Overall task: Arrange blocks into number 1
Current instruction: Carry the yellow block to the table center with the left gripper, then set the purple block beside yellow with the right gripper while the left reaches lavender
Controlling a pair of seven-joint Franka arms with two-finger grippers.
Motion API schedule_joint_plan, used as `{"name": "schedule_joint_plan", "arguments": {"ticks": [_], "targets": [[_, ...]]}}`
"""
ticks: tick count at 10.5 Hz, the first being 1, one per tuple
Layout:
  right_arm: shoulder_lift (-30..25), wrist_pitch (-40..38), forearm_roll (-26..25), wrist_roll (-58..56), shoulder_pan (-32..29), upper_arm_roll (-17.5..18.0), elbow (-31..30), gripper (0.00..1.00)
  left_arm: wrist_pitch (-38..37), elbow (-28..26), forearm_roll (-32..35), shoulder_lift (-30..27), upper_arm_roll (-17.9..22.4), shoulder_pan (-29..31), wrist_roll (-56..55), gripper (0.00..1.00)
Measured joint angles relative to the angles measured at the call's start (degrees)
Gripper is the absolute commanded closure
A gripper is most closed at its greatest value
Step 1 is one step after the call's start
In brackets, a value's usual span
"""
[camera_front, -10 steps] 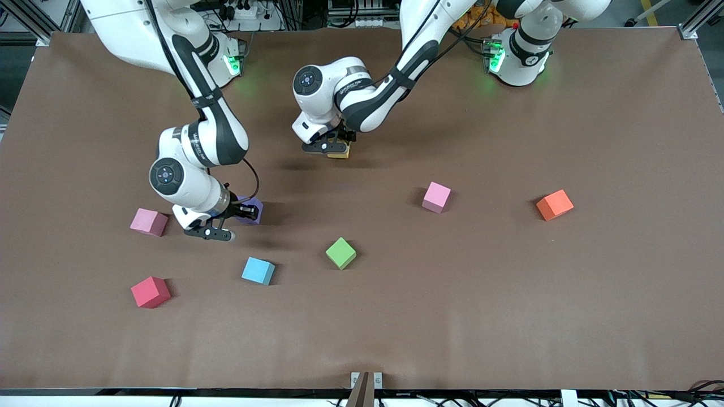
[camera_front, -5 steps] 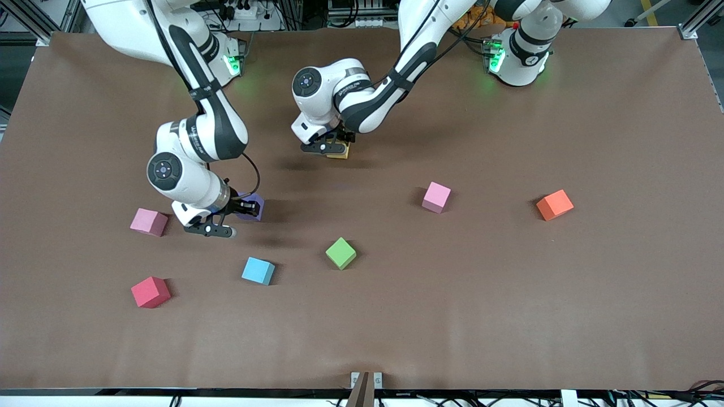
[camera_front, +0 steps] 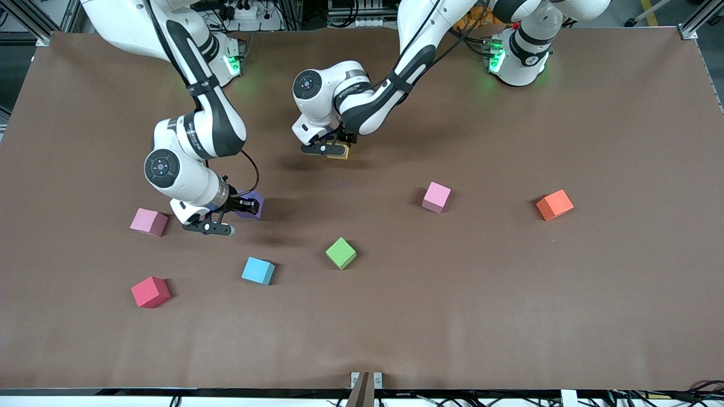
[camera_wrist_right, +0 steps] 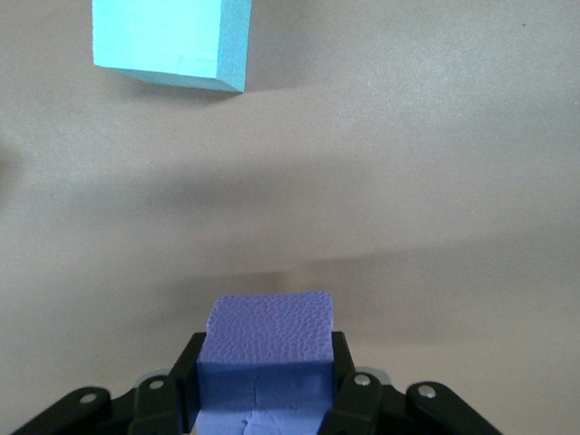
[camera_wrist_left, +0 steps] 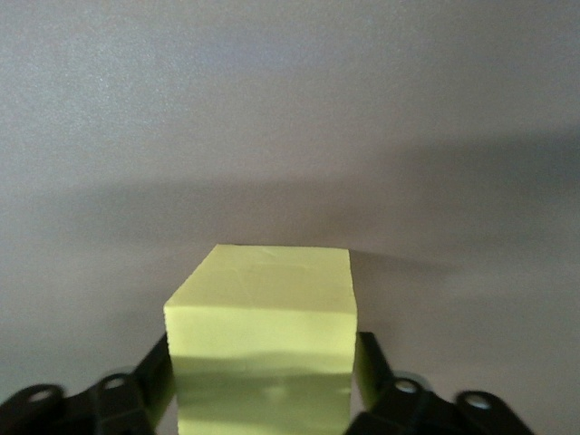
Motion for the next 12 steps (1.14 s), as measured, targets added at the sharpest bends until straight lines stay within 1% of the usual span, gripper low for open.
{"name": "schedule_joint_plan", "arguments": {"ticks": [4, 7, 8, 10, 11, 12], "targets": [[0.0, -0.01, 0.01, 0.02, 0.52, 0.08, 0.0, 0.43, 0.3, 1.21, 0.0, -0.21, 0.07, 0.01, -1.26, 0.0], [0.0, -0.01, 0.02, 0.04, 0.76, 0.14, 0.0, 0.43, 0.26, 2.37, 0.0, -2.1, 0.78, 0.17, -2.93, 0.0], [0.0, -0.01, 0.02, 0.04, 0.8, 0.15, -0.01, 0.43, 0.22, 2.47, 0.0, -3.43, 1.6, 0.48, -3.5, 0.0], [0.0, -0.01, 0.03, 0.04, 0.89, 0.16, -0.04, 0.43, -0.43, 2.48, 0.0, -6.16, 5.48, 1.63, -3.74, 0.0], [0.0, 0.02, 0.04, 0.04, 1.09, 0.17, -0.07, 0.43, -1.74, 2.45, 0.0, -7.29, 7.23, 2.79, -3.74, 0.0], [0.02, 0.25, 0.14, 0.6, 2.09, 0.15, -0.1, 0.43, -3.86, 2.09, 0.0, -8.45, 8.04, 4.65, -3.74, 0.0]]}}
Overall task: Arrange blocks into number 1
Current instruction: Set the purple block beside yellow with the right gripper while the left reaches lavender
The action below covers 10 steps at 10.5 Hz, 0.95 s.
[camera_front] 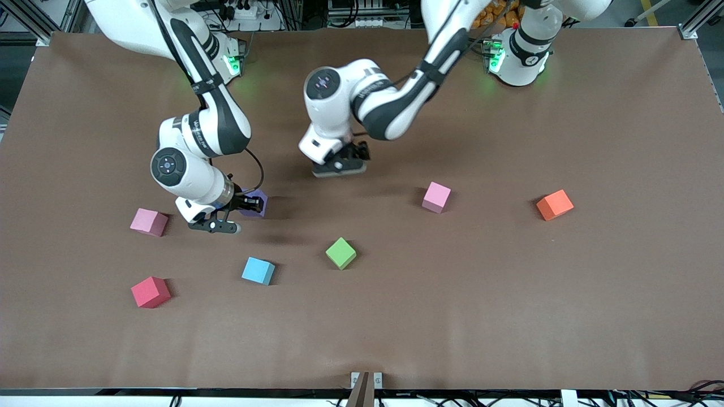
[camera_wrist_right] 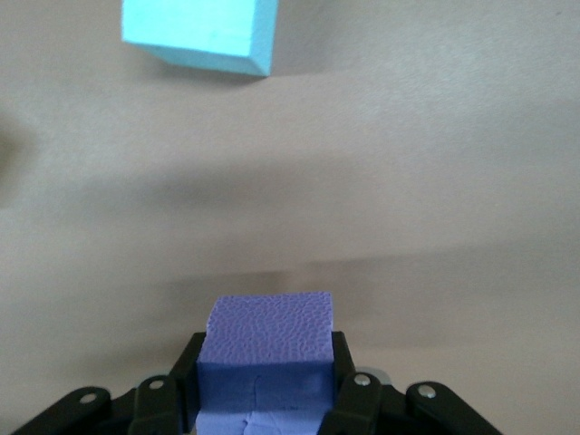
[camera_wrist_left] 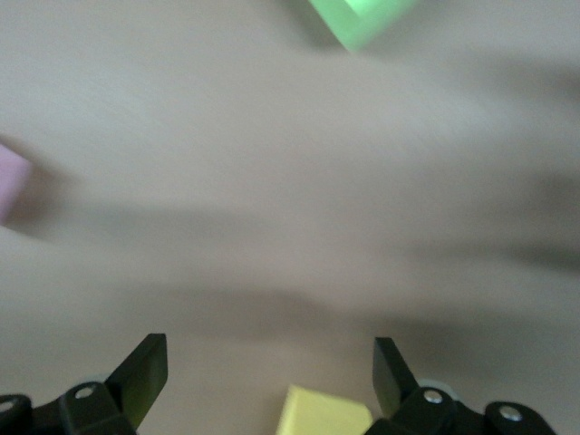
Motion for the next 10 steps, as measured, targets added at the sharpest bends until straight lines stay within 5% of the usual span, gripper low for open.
{"name": "schedule_joint_plan", "arguments": {"ticks": [4, 10], "targets": [[0.12, 4.6, 0.1, 12.04, 11.05, 0.15, -0.89, 0.43, -1.29, -9.4, 0.22, -7.5, 0.33, 7.92, 9.19, 0.0], [1.37, 10.74, 0.11, 22.68, 21.39, 1.52, -4.42, 0.43, 8.5, -24.3, 0.23, -14.27, 0.29, 16.13, 27.69, 0.0]]}}
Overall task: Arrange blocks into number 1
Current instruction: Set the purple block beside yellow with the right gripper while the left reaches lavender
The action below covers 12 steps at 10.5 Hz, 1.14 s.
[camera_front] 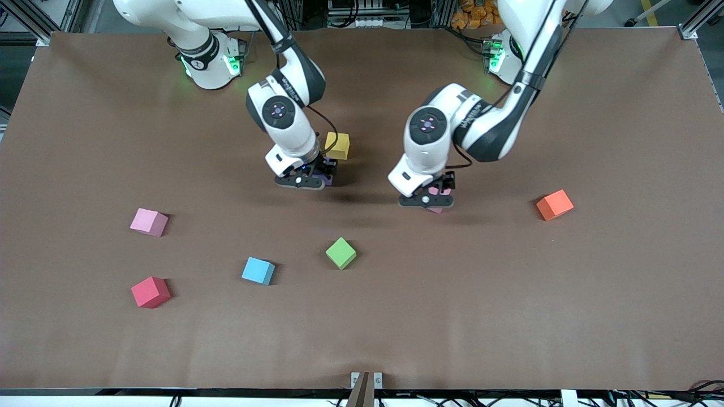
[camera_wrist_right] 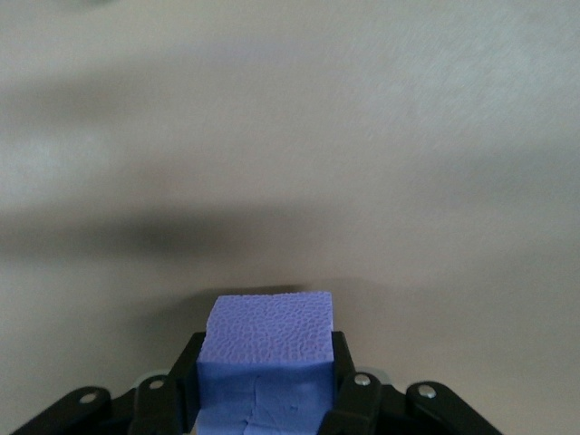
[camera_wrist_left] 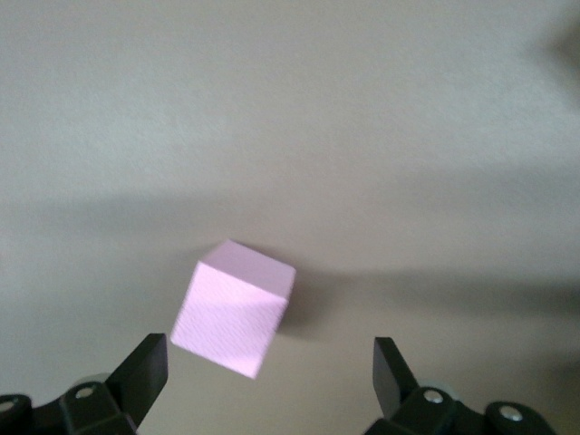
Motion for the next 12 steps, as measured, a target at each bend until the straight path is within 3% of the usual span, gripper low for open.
{"name": "schedule_joint_plan", "arguments": {"ticks": [4, 5, 6, 10, 12], "targets": [[2.55, 2.86, 0.0, 3.37, 4.03, 0.15, -0.02, 0.38, 8.15, -5.45, 0.04, -0.27, -0.19, 1.6, 12.02, 0.0], [2.98, 3.67, 0.0, 3.89, 4.49, 0.36, -0.02, 0.24, 8.28, -6.04, 0.06, -0.28, -0.31, 1.59, 15.3, 0.0], [3.21, 3.84, 0.0, 3.97, 4.58, 0.78, -0.02, 0.0, 8.28, -6.89, 0.06, -0.26, -0.36, 1.59, 18.44, 0.0], [2.51, 4.38, -0.06, 3.81, 3.04, 0.65, 0.28, 0.0, 8.38, -8.5, 1.08, -0.23, -0.26, 2.12, 23.56, 0.0], [0.53, 3.68, -0.64, -1.03, -3.13, 0.35, 0.53, 0.0, 8.63, -8.87, 1.2, -0.01, -0.25, 2.64, 23.63, 0.0]]}}
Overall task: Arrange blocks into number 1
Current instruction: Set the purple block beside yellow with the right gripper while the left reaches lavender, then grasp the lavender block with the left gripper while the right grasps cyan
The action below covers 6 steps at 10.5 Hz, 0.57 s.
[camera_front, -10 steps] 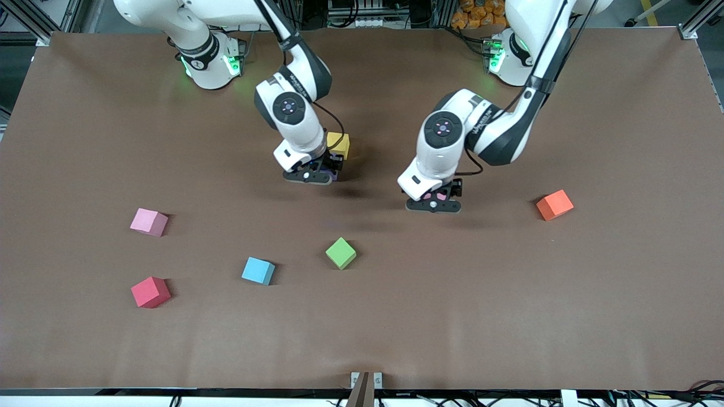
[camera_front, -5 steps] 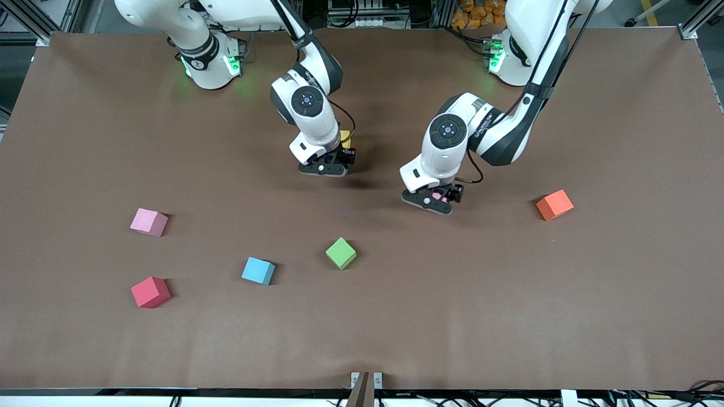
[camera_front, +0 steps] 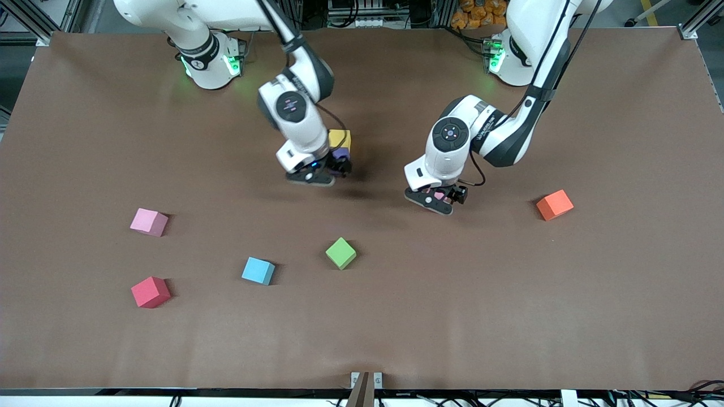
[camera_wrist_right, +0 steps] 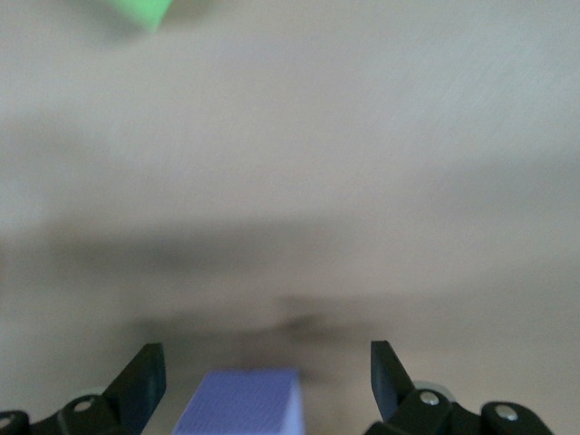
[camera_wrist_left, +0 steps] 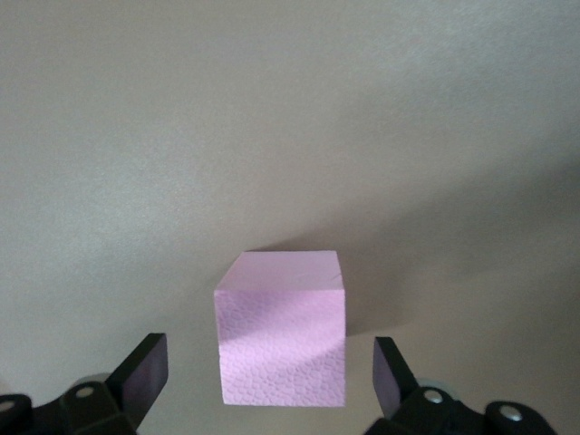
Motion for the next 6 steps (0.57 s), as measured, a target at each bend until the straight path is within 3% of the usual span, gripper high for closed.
{"name": "schedule_joint_plan", "arguments": {"ticks": [3, 6], "targets": [[0.27, -0.21, -8.07, -5.74, -11.75, -0.44, 3.16, 0.0, 1.52, -0.38, 0.01, 0.9, 0.01, 0.71, 0.25, 0.0], [6.36, -0.36, -11.36, -6.65, -15.73, -2.07, 12.38, 0.0, 2.75, -0.57, 0.01, 2.31, -0.17, 0.66, 0.25, 0.0]]}}
